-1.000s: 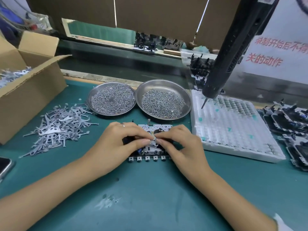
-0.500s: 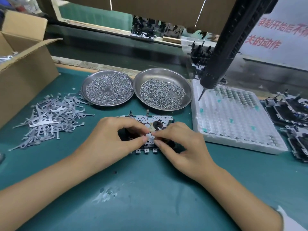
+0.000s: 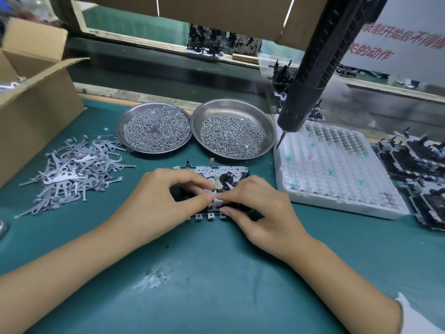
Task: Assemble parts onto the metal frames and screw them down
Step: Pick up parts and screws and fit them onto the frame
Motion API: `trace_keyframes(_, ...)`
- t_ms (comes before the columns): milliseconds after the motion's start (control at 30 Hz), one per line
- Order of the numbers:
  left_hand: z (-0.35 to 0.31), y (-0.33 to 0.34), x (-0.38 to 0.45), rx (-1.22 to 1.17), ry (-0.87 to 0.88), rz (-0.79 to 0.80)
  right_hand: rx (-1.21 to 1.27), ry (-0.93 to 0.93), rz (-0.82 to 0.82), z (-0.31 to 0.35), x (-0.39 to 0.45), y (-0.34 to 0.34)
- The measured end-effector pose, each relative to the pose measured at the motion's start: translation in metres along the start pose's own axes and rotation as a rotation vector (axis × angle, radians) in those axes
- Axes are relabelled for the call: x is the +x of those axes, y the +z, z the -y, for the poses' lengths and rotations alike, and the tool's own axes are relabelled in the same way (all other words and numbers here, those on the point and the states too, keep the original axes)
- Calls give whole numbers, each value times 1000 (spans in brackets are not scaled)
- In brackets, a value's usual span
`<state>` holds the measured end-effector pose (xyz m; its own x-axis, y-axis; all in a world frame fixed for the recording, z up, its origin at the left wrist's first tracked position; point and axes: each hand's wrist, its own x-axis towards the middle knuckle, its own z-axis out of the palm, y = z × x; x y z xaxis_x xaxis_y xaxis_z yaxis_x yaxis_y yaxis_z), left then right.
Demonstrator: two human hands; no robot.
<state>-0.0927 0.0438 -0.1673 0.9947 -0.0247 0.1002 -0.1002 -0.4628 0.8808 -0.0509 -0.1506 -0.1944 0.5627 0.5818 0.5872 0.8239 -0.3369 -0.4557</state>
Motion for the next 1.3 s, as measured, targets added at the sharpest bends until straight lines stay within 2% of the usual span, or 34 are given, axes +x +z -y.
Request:
trace_keyframes(400, -2, 4, 0, 51, 37, -9, -247, 61, -55, 10, -6, 15)
trace_keyframes(500, 1, 3, 2, 33, 38, 25, -155, 112, -84, 11, -5, 11)
trace_keyframes(600, 4, 0, 4, 15, 37, 45, 0, 225, -215, 9, -2, 5)
trace_keyframes(767, 5, -1, 5, 8, 49, 63, 67, 321, -280, 8, 0, 2)
trace_keyframes(900, 4, -2, 6, 15, 78, 74, 79, 296, -262, 9, 0, 3)
trace_keyframes(1067, 7, -2, 5, 29, 65, 55, -98, 140, -32, 9, -4, 3)
trace_keyframes(1300, 10, 4, 6, -11, 19, 9, -314, 12, -7, 15, -2, 5)
